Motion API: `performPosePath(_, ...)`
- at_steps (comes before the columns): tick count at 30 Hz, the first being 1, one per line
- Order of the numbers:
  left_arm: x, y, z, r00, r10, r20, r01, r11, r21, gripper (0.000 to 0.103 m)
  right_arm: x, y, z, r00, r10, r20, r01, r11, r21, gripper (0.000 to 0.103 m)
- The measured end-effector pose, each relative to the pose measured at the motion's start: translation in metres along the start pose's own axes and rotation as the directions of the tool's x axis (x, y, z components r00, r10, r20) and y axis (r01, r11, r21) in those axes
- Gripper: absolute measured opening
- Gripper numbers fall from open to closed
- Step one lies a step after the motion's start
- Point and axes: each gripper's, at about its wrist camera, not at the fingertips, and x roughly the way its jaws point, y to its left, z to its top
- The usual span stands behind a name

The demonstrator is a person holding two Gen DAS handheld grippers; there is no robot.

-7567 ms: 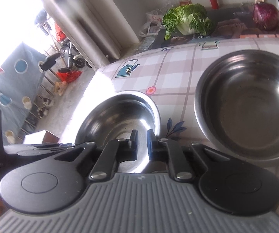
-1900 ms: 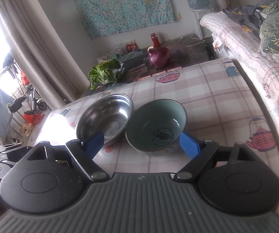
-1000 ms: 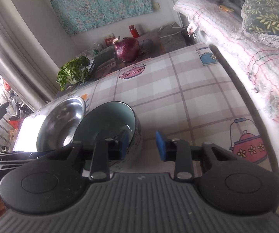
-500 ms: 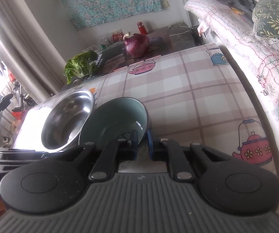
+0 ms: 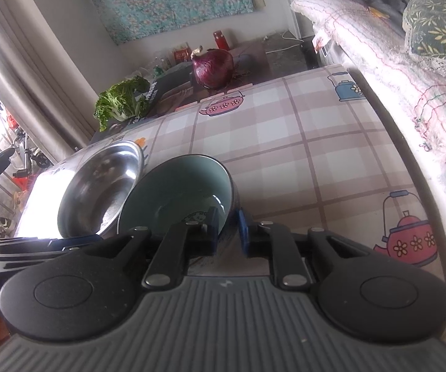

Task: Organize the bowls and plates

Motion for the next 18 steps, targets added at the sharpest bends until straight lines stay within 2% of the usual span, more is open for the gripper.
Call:
performPosePath(6, 0.012, -0.001, 0.004, 0.999, 0.008, -0.032, -0.008, 1.0, -0.026, 0.036, 0.012, 0.0, 0.002, 1.0, -0.004, -0.013, 0.004, 1.0, -0.008, 0.016)
performPosePath(10, 0.019, -0.002, 0.005, 0.998, -0.03, -0.061, 0.026, 0.998, -0.053, 0.031, 0.017, -0.002, 0.002, 1.0, 0.005, -0.018, -0.005, 1.0, -0.006, 0.016)
performPosePath(18, 0.013, -0.015, -0.001, 0.996, -0.051, -0.069, 0.05, 0.999, -0.016, 0.031, 0.015, -0.009, 0.002, 0.999, 0.026, -0.028, -0.027, 1.0, -0.002, 0.016)
